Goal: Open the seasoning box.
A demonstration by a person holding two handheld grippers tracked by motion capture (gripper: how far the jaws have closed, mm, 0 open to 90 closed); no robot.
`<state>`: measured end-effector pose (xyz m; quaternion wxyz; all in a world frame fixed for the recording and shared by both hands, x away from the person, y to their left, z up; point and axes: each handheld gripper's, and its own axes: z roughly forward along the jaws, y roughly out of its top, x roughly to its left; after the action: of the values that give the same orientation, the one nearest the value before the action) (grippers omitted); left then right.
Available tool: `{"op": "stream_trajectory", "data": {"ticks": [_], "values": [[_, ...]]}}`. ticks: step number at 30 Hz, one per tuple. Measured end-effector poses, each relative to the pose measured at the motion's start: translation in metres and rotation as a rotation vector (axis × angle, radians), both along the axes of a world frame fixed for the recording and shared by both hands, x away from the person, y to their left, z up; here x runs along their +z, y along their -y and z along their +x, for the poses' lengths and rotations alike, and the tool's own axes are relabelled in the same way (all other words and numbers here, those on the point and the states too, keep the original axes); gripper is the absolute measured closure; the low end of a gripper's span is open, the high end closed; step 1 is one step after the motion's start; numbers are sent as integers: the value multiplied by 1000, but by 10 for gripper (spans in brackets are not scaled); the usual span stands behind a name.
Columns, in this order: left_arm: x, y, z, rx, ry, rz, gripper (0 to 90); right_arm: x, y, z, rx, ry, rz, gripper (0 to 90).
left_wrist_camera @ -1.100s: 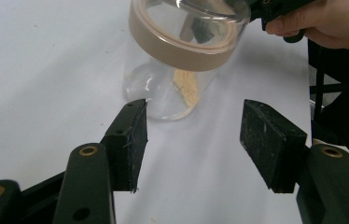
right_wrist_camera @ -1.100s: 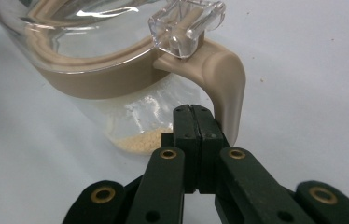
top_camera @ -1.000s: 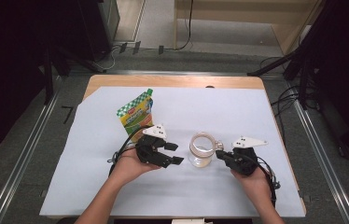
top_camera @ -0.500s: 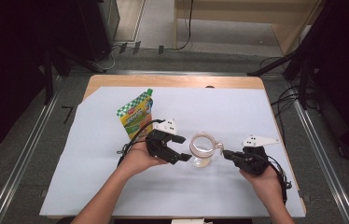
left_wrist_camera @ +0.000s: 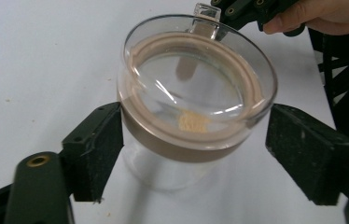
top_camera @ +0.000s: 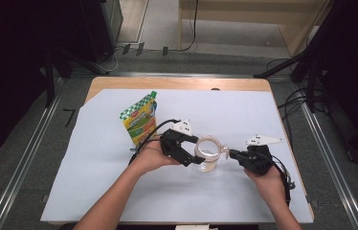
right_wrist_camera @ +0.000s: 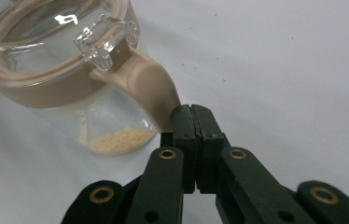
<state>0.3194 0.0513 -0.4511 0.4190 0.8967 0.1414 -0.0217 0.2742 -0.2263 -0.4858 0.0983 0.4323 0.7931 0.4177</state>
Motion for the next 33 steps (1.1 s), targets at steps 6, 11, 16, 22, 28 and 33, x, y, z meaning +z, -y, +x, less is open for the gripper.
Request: {"op": "stream_trajectory", "data": {"ticks": [6, 11, 16, 22, 28, 33], "values": [[-5, 8, -1, 2, 26, 12, 137, -3, 0, 4, -9, -18, 23, 900], [-6, 17, -2, 19, 53, 12, 107, -3, -1, 3, -18, -11, 13, 900], [-5, 18, -2, 44, 29, 4, 102, -3, -2, 2, -21, -8, 10, 900], [-1, 19, -4, 49, 48, 4, 105, -3, -1, 2, -21, -9, 12, 900], [5, 18, -3, 49, 44, 5, 108, -3, -2, 1, -16, -7, 7, 900], [10, 19, -5, 58, 59, -5, 111, -2, -2, 0, -15, -6, 4, 900]]}}
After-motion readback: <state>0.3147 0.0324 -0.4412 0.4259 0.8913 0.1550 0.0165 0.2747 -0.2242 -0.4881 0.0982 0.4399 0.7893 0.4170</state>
